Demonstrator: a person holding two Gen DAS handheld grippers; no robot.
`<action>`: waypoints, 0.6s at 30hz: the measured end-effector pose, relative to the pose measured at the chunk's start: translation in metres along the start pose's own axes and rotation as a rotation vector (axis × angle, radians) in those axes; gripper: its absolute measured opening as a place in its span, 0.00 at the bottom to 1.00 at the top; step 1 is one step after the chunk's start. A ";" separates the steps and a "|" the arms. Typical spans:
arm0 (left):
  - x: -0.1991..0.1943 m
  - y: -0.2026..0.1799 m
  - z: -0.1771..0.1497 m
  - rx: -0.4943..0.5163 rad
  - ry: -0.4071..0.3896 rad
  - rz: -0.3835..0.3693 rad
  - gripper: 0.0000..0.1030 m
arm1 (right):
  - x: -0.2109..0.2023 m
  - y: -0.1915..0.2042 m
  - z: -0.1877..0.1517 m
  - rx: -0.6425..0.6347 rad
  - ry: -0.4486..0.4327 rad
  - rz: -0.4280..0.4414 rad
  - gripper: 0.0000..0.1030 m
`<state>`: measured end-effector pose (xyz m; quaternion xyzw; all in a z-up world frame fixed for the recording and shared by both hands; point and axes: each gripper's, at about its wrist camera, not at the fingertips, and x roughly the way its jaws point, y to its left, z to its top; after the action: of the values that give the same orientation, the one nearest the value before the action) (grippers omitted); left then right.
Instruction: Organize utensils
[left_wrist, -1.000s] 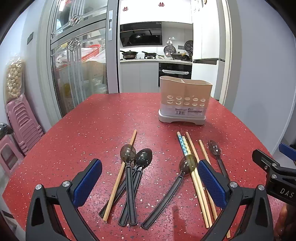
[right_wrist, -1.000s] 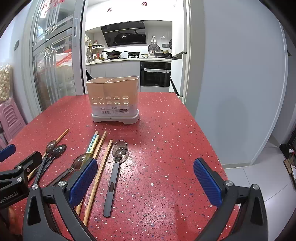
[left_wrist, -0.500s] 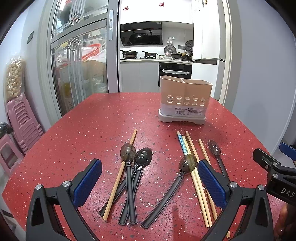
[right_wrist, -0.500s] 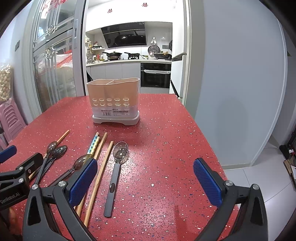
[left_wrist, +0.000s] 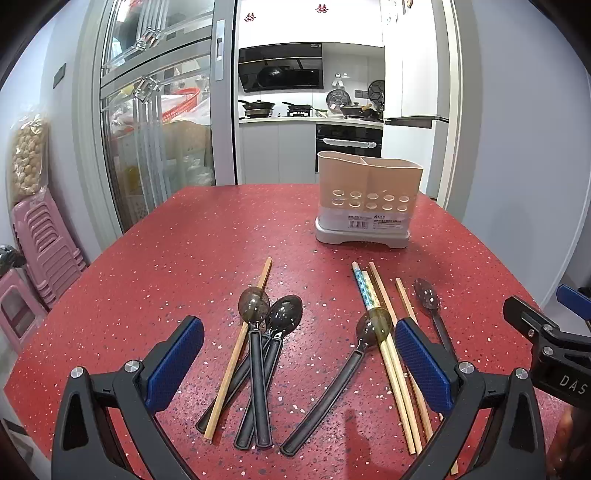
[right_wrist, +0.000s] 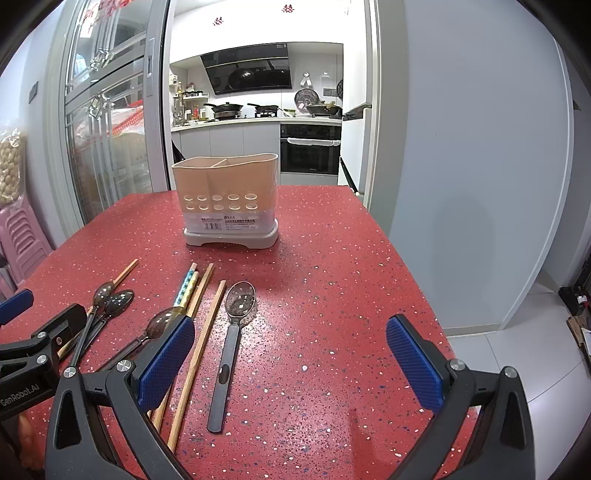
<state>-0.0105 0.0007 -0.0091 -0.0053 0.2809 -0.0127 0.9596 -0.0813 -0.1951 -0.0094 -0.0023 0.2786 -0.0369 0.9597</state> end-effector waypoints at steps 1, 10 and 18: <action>0.000 0.000 0.000 0.000 0.000 0.001 1.00 | 0.000 0.000 0.000 0.000 0.000 0.000 1.00; 0.001 -0.003 0.001 0.002 0.002 0.001 1.00 | 0.001 0.000 -0.001 0.000 0.000 0.000 1.00; 0.000 -0.002 0.002 0.002 -0.001 -0.002 1.00 | 0.001 0.000 -0.001 0.000 0.000 0.001 1.00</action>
<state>-0.0098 -0.0009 -0.0072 -0.0048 0.2803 -0.0137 0.9598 -0.0811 -0.1950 -0.0103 -0.0022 0.2786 -0.0364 0.9597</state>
